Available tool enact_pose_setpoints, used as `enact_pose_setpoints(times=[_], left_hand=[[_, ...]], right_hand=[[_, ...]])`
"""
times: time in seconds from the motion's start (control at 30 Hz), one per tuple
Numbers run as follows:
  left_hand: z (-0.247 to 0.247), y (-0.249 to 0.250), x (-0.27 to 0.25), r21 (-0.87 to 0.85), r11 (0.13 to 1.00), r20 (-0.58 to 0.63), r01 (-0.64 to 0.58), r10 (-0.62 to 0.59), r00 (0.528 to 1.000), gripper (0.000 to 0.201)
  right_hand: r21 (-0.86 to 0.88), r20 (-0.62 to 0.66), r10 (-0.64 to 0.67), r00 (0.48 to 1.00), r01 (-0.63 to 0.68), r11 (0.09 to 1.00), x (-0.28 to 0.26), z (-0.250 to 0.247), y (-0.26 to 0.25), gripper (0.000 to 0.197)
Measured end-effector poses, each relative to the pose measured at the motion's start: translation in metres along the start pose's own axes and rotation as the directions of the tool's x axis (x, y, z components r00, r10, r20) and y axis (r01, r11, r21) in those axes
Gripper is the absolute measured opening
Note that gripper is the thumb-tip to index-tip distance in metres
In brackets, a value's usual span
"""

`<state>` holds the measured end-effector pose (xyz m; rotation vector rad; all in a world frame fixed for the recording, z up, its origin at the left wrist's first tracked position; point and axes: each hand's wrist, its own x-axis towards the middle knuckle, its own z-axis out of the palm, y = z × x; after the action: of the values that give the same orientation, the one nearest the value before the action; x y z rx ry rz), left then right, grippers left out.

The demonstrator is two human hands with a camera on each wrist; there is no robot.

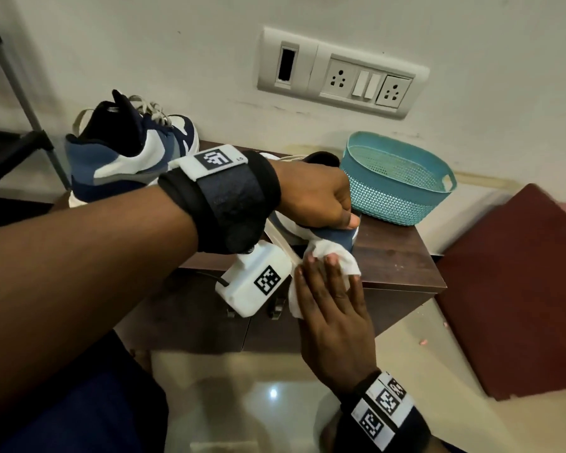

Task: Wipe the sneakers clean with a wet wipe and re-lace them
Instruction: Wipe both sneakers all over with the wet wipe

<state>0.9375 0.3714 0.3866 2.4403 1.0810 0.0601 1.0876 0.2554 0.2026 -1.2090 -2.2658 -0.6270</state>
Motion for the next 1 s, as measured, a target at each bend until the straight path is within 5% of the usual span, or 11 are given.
enact_pose_setpoints(times=[0.27,0.53,0.83,1.0], left_hand=[[-0.001,0.002,-0.001,0.022,1.000,0.013,-0.013,0.012,1.000,0.047],[0.001,0.000,-0.003,0.080,0.997,-0.017,-0.021,0.022,1.000,0.045],[0.002,0.003,-0.003,0.103,0.994,-0.025,-0.030,0.032,0.999,0.043],[0.004,0.001,-0.005,0.109,0.994,-0.041,-0.023,0.027,0.999,0.044]], right_hand=[[0.015,0.306,-0.228,0.924,0.235,0.972,0.055,-0.010,-0.007,0.054],[-0.044,0.403,-0.346,0.847,0.395,0.918,0.008,-0.051,0.043,0.065],[0.185,0.320,-0.369,0.873,0.324,0.928,0.069,-0.026,0.000,0.032],[0.215,0.406,-0.383,0.830,0.320,0.923,0.057,-0.041,0.012,0.046]])
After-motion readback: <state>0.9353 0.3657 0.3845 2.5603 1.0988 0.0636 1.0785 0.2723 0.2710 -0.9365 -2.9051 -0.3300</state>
